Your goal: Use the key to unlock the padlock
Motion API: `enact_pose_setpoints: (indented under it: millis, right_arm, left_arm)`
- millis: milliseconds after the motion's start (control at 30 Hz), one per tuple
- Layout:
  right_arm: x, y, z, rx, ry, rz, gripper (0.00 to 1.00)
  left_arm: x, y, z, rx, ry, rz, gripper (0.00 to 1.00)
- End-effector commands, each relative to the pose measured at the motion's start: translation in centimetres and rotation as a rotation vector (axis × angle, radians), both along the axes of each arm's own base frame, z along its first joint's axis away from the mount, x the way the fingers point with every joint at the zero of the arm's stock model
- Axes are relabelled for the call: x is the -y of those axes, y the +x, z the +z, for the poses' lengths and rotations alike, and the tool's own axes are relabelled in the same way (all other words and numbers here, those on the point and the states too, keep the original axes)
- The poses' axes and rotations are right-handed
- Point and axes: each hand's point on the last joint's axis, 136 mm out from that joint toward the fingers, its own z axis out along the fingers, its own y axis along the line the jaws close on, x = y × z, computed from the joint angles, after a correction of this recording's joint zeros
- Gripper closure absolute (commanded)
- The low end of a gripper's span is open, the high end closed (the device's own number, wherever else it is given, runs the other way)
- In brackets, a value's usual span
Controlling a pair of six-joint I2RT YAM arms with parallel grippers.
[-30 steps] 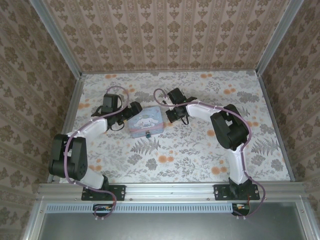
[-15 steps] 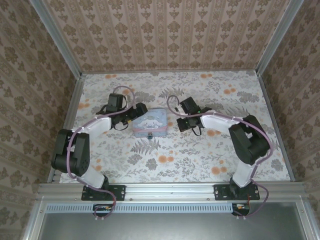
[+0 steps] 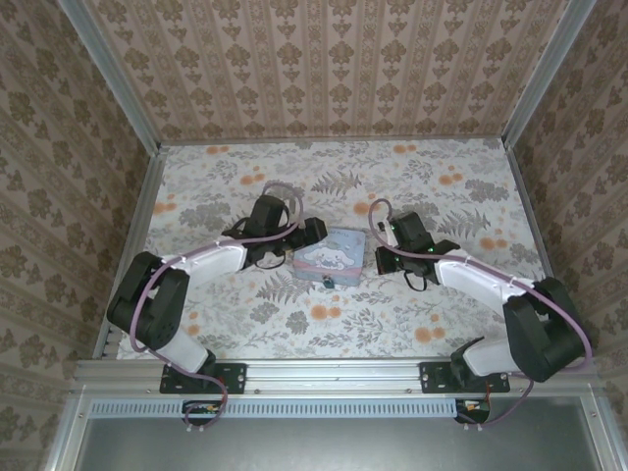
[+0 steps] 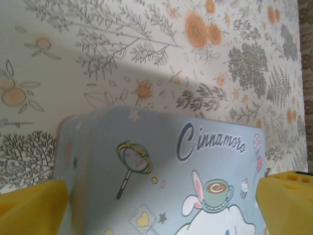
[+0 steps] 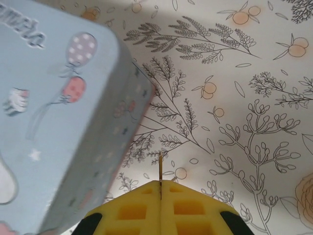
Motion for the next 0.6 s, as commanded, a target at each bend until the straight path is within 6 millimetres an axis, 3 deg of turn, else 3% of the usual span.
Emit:
enact_pose_setpoints:
  millis: [0,200,400,567]
  right_arm:
    - [-0.2,-1.0,0.7,-0.007,0.066,-0.015,1.0]
    - [-0.5,-2.0,0.4,-0.029,0.115,-0.015,1.0]
    - [-2.2,-1.0,0.6,-0.048,0.182,-0.007,1.0]
    - [-3.6,0.4,1.5,-0.045,0.212,0.004,1.0]
  left_arm:
    - [-1.6,0.3,-1.1,-0.01,0.036,0.09,0.0]
    - [-3.1,-0.7,-0.6,0.02,0.063,0.099,0.0]
    - [-1.1,-1.9,0.2,0.037,0.02,0.032,0.0]
    - [1.1,-3.3,-0.3,0.017,0.003,-0.011,0.0]
